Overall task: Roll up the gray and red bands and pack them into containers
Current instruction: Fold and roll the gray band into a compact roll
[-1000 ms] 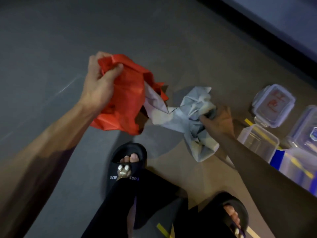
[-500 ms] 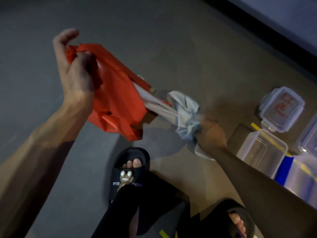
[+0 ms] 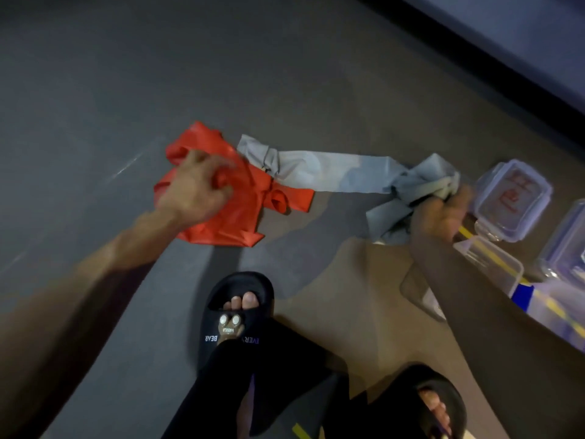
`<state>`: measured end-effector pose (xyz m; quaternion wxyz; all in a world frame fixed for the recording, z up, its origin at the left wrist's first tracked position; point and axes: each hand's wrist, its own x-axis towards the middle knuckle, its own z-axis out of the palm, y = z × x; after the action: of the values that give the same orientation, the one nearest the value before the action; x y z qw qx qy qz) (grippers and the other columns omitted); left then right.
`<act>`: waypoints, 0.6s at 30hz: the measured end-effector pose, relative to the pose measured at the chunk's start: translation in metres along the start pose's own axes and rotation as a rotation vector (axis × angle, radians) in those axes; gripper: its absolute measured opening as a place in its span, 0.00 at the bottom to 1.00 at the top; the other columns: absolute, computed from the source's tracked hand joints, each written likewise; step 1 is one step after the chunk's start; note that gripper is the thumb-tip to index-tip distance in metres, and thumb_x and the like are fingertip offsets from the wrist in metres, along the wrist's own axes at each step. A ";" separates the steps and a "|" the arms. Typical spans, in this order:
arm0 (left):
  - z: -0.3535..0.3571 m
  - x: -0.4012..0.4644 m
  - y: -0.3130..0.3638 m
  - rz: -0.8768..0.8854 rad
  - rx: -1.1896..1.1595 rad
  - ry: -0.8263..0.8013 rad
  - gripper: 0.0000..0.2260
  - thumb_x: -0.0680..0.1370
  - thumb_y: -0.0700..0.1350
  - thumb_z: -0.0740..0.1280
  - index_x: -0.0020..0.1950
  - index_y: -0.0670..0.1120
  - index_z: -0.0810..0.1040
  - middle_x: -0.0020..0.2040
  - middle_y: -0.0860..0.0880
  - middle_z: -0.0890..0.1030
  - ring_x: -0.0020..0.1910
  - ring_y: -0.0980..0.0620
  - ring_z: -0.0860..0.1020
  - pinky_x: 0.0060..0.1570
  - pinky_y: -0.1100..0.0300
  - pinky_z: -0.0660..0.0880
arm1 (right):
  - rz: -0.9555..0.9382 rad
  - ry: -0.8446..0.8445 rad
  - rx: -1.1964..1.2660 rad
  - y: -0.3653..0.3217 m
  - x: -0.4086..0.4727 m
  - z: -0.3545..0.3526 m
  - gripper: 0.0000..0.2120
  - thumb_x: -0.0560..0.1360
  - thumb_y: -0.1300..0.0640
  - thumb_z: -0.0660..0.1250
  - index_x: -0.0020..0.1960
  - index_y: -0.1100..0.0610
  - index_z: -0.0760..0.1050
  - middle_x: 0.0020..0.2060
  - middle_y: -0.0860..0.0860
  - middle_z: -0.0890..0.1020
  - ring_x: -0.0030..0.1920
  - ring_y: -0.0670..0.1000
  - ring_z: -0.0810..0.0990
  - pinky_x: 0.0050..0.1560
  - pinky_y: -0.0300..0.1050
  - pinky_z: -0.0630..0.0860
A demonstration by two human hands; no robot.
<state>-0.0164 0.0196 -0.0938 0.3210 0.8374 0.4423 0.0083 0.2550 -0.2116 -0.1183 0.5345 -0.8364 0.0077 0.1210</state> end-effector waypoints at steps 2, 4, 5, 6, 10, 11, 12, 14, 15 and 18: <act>0.020 -0.003 0.000 -0.089 0.177 -0.207 0.36 0.71 0.62 0.71 0.77 0.53 0.68 0.72 0.40 0.67 0.71 0.34 0.67 0.72 0.42 0.65 | -0.122 -0.137 -0.111 -0.003 -0.007 0.012 0.16 0.82 0.62 0.58 0.69 0.59 0.71 0.53 0.49 0.77 0.49 0.45 0.75 0.48 0.31 0.69; 0.032 0.000 0.005 -0.164 0.179 -0.239 0.45 0.70 0.61 0.77 0.81 0.58 0.56 0.78 0.43 0.58 0.74 0.33 0.61 0.71 0.39 0.66 | -0.305 -0.287 -0.276 -0.004 -0.013 0.024 0.17 0.78 0.60 0.59 0.65 0.62 0.75 0.57 0.58 0.77 0.54 0.49 0.74 0.52 0.33 0.65; 0.040 -0.001 0.010 -0.126 0.219 -0.216 0.48 0.69 0.62 0.78 0.81 0.61 0.53 0.79 0.44 0.56 0.74 0.33 0.61 0.69 0.37 0.67 | -0.370 -0.342 -0.322 -0.002 -0.015 0.028 0.17 0.76 0.60 0.60 0.63 0.62 0.77 0.58 0.60 0.77 0.54 0.50 0.72 0.52 0.31 0.63; 0.048 -0.003 0.017 -0.080 0.258 -0.197 0.49 0.68 0.64 0.78 0.80 0.63 0.51 0.79 0.45 0.56 0.73 0.33 0.61 0.67 0.36 0.69 | -0.400 -0.403 -0.366 -0.001 -0.018 0.032 0.18 0.73 0.60 0.61 0.61 0.61 0.78 0.58 0.61 0.76 0.54 0.50 0.71 0.52 0.29 0.63; 0.073 0.001 0.030 0.058 0.498 -0.251 0.46 0.71 0.62 0.75 0.78 0.68 0.48 0.78 0.47 0.55 0.71 0.35 0.63 0.63 0.36 0.72 | -0.485 -0.593 -0.538 0.004 -0.022 0.050 0.25 0.67 0.58 0.61 0.63 0.58 0.78 0.67 0.60 0.70 0.64 0.61 0.73 0.67 0.47 0.70; 0.079 0.002 0.032 0.106 0.574 -0.266 0.43 0.73 0.60 0.74 0.78 0.67 0.49 0.78 0.47 0.54 0.71 0.35 0.63 0.62 0.36 0.72 | -0.491 -0.608 -0.595 0.003 -0.021 0.054 0.26 0.68 0.58 0.62 0.66 0.56 0.77 0.71 0.60 0.66 0.68 0.64 0.70 0.70 0.52 0.69; 0.081 0.003 0.034 0.131 0.615 -0.276 0.39 0.75 0.57 0.73 0.78 0.67 0.52 0.78 0.47 0.54 0.70 0.35 0.63 0.62 0.36 0.72 | -0.488 -0.628 -0.653 0.002 -0.019 0.058 0.29 0.70 0.57 0.63 0.71 0.53 0.74 0.76 0.58 0.61 0.72 0.65 0.65 0.72 0.55 0.67; 0.077 0.007 0.036 0.146 0.618 -0.260 0.32 0.76 0.48 0.70 0.75 0.63 0.61 0.76 0.47 0.58 0.68 0.36 0.65 0.59 0.38 0.74 | -0.485 -0.695 -0.815 0.003 -0.015 0.066 0.35 0.73 0.57 0.66 0.79 0.45 0.63 0.81 0.55 0.50 0.77 0.65 0.58 0.75 0.60 0.64; 0.074 0.010 0.036 0.151 0.606 -0.246 0.29 0.75 0.44 0.69 0.73 0.61 0.65 0.75 0.47 0.60 0.66 0.36 0.66 0.56 0.41 0.75 | -0.484 -0.732 -0.905 0.005 -0.013 0.069 0.39 0.74 0.57 0.68 0.81 0.41 0.58 0.82 0.53 0.46 0.78 0.65 0.55 0.75 0.62 0.63; 0.058 0.015 0.027 0.180 0.563 -0.245 0.19 0.77 0.39 0.66 0.64 0.57 0.75 0.68 0.49 0.66 0.63 0.39 0.69 0.45 0.48 0.73 | -0.447 -0.851 -1.167 0.012 -0.006 0.075 0.44 0.76 0.50 0.71 0.82 0.36 0.47 0.82 0.50 0.40 0.80 0.66 0.49 0.74 0.68 0.63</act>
<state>0.0296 -0.0106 -0.1289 0.1256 0.9239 0.3094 -0.1867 0.2335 -0.1500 -0.1574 -0.0265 -0.8464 -0.4345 0.3069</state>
